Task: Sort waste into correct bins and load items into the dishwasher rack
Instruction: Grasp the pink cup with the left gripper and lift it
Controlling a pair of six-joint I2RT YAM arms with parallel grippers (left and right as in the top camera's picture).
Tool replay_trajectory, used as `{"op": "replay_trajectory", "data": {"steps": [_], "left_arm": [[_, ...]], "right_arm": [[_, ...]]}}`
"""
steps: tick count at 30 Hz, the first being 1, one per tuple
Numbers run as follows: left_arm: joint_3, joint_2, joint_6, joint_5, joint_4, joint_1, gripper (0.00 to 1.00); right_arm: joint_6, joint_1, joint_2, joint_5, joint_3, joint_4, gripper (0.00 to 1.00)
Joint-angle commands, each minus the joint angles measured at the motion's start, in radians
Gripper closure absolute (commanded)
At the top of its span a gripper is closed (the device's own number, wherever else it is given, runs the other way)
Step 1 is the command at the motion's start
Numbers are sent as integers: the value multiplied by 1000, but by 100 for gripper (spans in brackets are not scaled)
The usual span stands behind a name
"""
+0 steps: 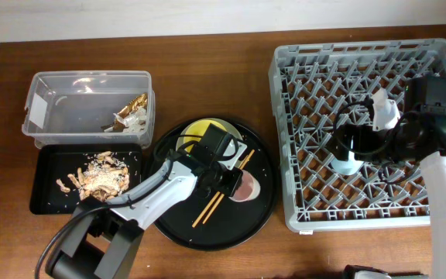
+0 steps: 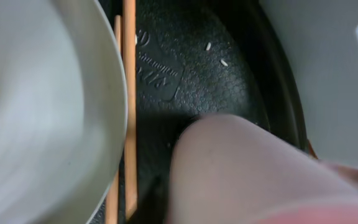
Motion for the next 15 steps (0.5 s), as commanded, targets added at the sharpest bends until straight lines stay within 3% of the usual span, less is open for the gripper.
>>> {"op": "replay_trajectory", "data": {"steps": [1, 7, 10, 12, 13, 15], "left_arm": [[46, -34, -6, 6, -2, 10, 99], [109, -211, -42, 82, -47, 139, 100], [109, -282, -123, 165, -50, 245, 100], [109, -299, -205, 300, -39, 335, 100], [109, -290, -262, 473, -18, 396, 100], [109, -272, -269, 679, 23, 440, 100]], "right_arm": [[-10, 5, -5, 2, 19, 3, 1], [6, 3, -5, 106, 19, 31, 1], [76, 3, 5, 124, 19, 45, 1], [10, 7, 20, -37, 19, 43, 1], [-123, 26, 38, -238, 18, 36, 1], [-245, 63, 61, -435, 18, 21, 1]]}}
